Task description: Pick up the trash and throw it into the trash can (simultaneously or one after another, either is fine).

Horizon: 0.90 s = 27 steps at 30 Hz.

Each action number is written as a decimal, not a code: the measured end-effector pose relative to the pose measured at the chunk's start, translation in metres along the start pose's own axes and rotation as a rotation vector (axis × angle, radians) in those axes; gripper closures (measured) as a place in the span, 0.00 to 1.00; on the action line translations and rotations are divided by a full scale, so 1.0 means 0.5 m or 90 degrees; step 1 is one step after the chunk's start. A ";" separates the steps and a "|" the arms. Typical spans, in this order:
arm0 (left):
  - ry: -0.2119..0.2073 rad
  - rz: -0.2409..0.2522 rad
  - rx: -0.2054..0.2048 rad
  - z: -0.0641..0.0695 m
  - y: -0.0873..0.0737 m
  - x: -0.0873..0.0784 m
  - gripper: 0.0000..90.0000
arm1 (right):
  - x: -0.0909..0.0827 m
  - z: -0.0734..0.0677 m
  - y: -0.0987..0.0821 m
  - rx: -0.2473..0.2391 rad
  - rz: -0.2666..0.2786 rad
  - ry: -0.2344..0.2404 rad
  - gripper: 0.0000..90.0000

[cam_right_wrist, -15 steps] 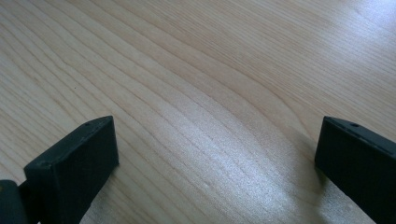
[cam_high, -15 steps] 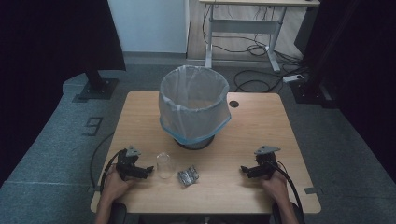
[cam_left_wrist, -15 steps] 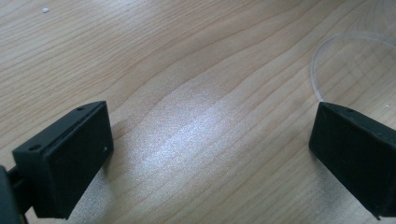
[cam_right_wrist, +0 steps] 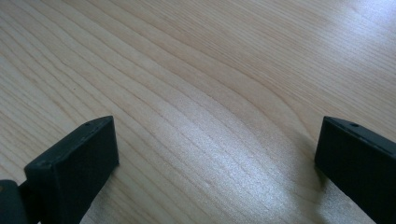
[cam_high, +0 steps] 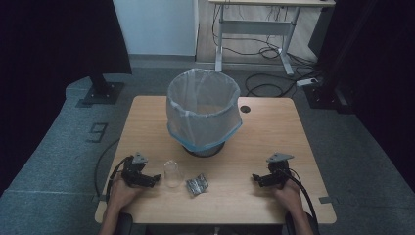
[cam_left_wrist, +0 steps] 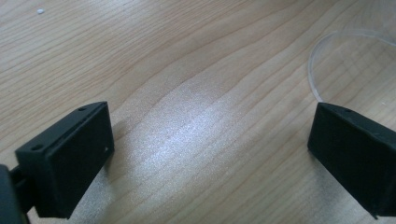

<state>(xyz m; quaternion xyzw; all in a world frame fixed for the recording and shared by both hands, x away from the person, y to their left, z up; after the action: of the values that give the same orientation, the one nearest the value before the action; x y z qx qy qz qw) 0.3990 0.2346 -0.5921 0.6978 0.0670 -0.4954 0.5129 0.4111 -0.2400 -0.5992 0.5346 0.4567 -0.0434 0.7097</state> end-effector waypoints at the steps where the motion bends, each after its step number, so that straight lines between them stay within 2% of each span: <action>1: 0.000 0.000 0.000 0.000 0.000 0.000 0.01 | 0.000 0.000 0.000 0.000 0.000 0.000 0.00; 6: -0.008 -0.003 0.000 0.004 -0.004 -0.009 0.01 | 0.000 0.000 0.000 0.000 0.000 0.000 0.00; 10: -0.022 0.011 0.007 0.012 -0.001 -0.019 0.01 | 0.000 0.000 0.000 0.000 0.000 0.000 0.00; 13: -0.036 0.004 0.030 0.027 -0.001 -0.021 0.01 | 0.000 0.000 0.000 0.000 0.000 0.000 0.00; 20: -0.056 0.001 0.051 0.052 0.000 -0.022 0.00 | 0.000 0.000 0.000 0.000 0.000 0.000 0.00; 27: -0.084 0.015 0.072 0.073 0.005 -0.027 0.00 | 0.000 0.000 0.000 0.000 0.000 0.000 0.00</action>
<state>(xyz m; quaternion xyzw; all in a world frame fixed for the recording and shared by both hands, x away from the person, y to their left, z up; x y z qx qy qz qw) 0.3711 0.2106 -0.5792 0.6923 -0.0027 -0.5371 0.4819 0.4111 -0.2401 -0.5992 0.5346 0.4568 -0.0434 0.7097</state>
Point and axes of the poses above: each handheld gripper's, and its own axes: x roughly forward along the jaws, y roughly out of its top, z roughly to its right, the point moved 6 cm from there along x, roughly forward along the jaws, and after that the axes turned 1 degree about -y, right-handed, at the moved point
